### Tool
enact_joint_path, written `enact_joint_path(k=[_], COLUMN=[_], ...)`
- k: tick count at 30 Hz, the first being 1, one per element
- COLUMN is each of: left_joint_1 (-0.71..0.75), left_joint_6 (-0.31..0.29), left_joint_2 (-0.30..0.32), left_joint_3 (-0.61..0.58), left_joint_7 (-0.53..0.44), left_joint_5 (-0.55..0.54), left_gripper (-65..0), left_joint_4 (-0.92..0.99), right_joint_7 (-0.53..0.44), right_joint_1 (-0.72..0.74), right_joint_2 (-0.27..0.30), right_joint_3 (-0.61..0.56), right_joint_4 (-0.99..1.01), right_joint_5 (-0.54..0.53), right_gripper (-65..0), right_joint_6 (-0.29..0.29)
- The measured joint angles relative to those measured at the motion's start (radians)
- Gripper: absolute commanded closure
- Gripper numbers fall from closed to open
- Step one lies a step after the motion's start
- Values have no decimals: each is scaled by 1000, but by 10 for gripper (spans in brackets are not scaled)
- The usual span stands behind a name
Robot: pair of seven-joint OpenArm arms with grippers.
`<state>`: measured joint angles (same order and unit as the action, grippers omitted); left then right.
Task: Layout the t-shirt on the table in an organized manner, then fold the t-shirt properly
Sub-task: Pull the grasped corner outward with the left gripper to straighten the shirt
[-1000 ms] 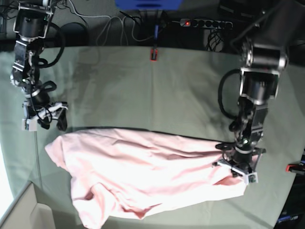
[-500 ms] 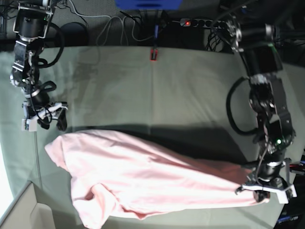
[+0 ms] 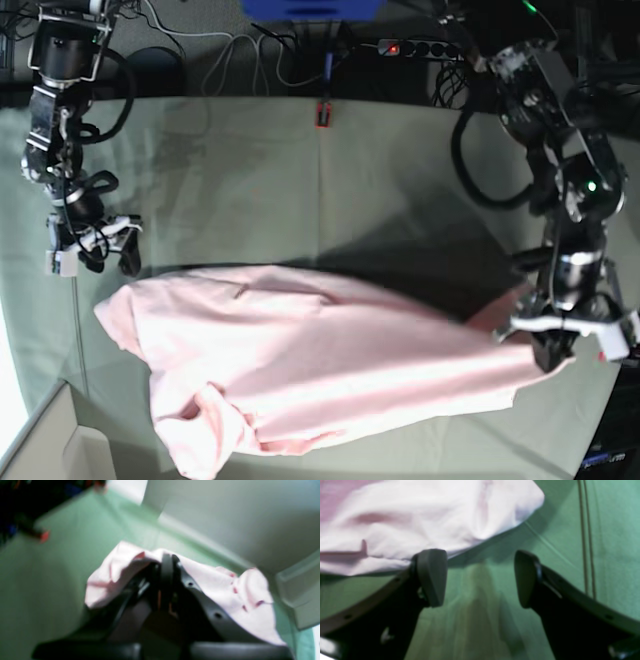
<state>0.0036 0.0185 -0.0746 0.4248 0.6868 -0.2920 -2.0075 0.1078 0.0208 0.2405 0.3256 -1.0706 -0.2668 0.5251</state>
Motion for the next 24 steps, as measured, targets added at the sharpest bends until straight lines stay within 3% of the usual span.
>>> enact_joint_path(k=[8,10,17,20,24], left_joint_1=[154,154,114,67,39], left_joint_6=[-11,-10,3,-4,-3], left_joint_2=[6,5,66,114,125], left_joint_3=[127,158,229,228,232], left_joint_7=[-11,-6,61,56,52], left_joint_5=[-125,-151,-183,-200,-196], left_gripper=[-8,-47,-311,-326,-326], left_joint_4=[96,152,320,401,462], right_joint_7=[-1,-1,0,-5,-7], right_joint_1=[0,1,50,95,150], right_joint_2=[0,-1,-19,-11,-3], right_joint_3=[0,0,-2,-45,-114], right_joint_4=[0,0,31,82,183], right_joint_5=[0,-1,0,-2,-3], right_gripper=[-425,-426,-427,-427,-427], right_joint_6=[0,0,0,-2,-1])
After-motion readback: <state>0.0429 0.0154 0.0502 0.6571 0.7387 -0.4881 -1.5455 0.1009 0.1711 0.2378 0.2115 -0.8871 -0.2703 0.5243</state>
